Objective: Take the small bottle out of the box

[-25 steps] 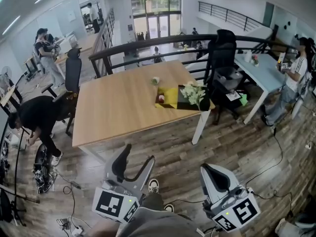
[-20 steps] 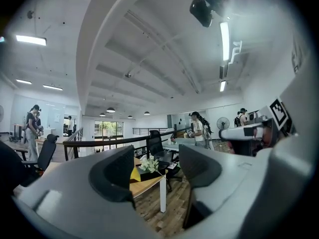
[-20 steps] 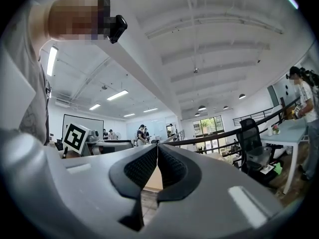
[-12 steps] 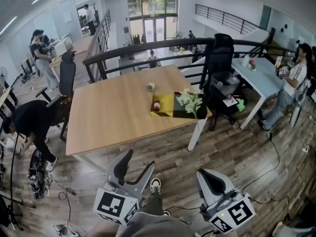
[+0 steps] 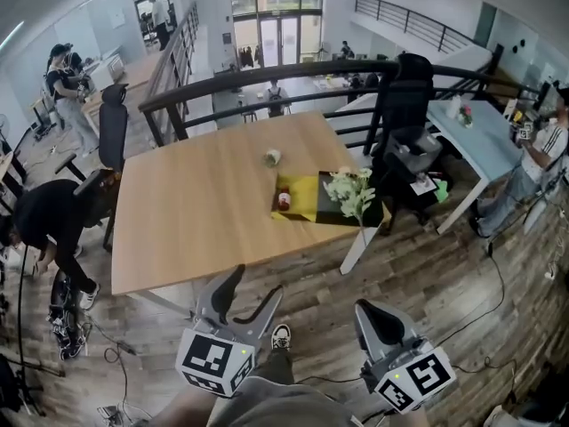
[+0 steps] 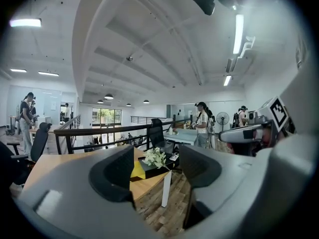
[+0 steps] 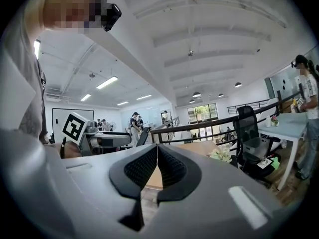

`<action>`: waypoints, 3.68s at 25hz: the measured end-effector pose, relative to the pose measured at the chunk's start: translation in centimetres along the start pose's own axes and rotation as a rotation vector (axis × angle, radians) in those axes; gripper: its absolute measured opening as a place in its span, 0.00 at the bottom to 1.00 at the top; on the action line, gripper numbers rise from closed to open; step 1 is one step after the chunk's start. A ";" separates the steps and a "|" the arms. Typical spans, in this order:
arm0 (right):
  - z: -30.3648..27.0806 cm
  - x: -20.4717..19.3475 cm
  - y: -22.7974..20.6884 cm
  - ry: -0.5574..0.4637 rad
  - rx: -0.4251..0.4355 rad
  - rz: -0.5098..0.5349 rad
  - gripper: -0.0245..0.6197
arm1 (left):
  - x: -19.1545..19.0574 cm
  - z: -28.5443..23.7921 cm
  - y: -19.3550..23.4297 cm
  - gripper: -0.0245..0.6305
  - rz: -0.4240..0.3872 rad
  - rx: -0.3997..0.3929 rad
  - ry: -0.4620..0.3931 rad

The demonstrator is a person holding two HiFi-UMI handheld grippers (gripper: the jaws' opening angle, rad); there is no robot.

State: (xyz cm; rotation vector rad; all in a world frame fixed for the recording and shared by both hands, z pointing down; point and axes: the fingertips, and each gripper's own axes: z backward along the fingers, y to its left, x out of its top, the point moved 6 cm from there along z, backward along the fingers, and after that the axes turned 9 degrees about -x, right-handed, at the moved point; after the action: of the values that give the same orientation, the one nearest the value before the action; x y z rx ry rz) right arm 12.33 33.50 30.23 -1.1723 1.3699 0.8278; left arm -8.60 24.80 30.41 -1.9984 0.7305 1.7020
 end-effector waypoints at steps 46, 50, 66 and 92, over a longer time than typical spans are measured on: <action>-40.6 -8.3 -16.6 0.532 0.060 -0.014 0.06 | -14.8 -32.6 26.0 0.47 0.340 -0.011 0.523; -43.4 -9.5 -18.7 0.577 0.092 0.016 0.06 | -17.0 -35.4 26.8 0.47 0.368 0.022 0.583; -48.7 -12.2 -22.9 0.661 0.350 0.022 0.06 | -23.4 -40.5 27.4 0.47 0.483 0.209 0.766; -48.4 -12.2 -22.9 0.681 0.397 -0.009 0.06 | -28.1 -45.3 27.9 0.37 0.362 0.159 1.041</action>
State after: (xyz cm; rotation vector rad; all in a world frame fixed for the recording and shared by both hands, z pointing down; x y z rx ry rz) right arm 19.23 -16.01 52.89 -1.1815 1.9651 0.1118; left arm 5.43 -21.42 66.30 -2.6803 1.5575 0.5674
